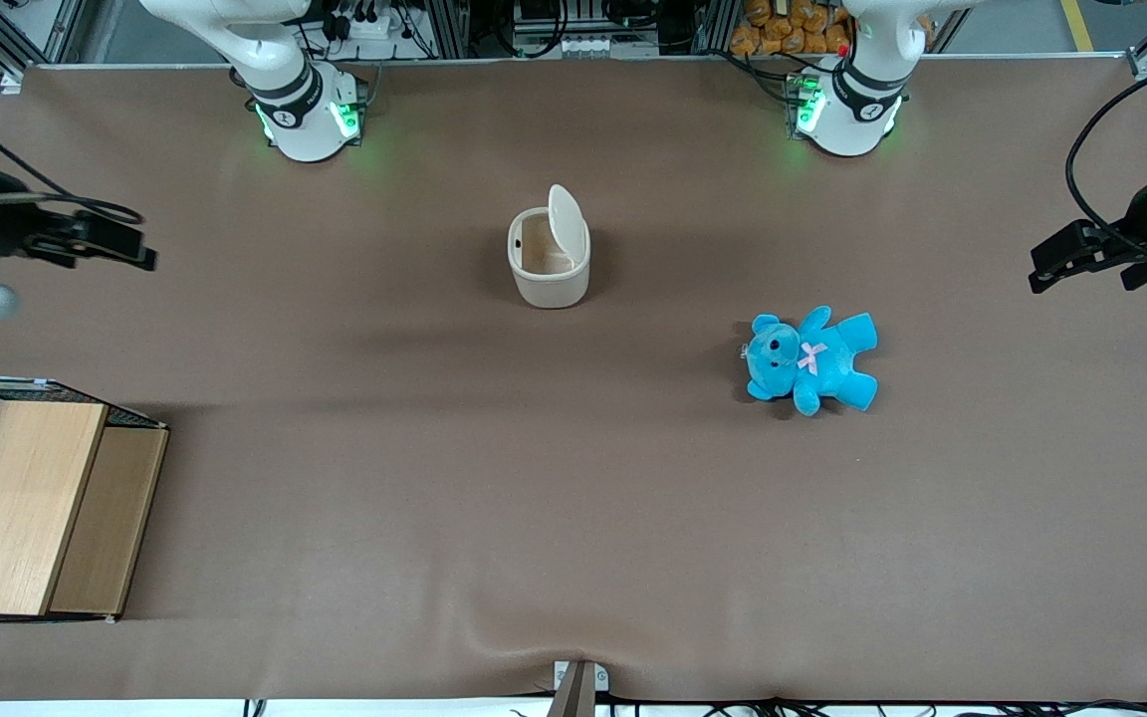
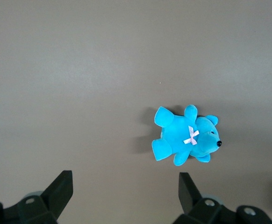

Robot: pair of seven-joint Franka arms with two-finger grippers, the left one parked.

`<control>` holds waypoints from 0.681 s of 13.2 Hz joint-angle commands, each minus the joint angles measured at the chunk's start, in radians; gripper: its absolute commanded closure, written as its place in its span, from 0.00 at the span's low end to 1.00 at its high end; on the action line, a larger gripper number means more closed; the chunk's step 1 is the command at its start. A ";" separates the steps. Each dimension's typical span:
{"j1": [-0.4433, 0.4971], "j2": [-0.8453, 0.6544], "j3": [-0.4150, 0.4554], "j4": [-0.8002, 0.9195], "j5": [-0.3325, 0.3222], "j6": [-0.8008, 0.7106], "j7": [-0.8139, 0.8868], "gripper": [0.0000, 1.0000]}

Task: Open trash can with right arm

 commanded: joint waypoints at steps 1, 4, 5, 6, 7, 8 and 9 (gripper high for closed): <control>-0.002 -0.086 -0.025 -0.022 -0.006 -0.028 -0.043 0.00; -0.004 -0.190 -0.023 -0.113 -0.008 -0.022 -0.040 0.00; -0.004 -0.228 -0.022 -0.163 -0.008 -0.004 -0.034 0.00; -0.004 -0.271 -0.020 -0.218 -0.015 0.030 -0.036 0.00; -0.004 -0.305 -0.019 -0.259 -0.040 0.048 -0.037 0.00; -0.004 -0.316 -0.017 -0.273 -0.060 0.045 -0.036 0.00; -0.007 -0.314 -0.022 -0.275 -0.064 0.049 -0.040 0.00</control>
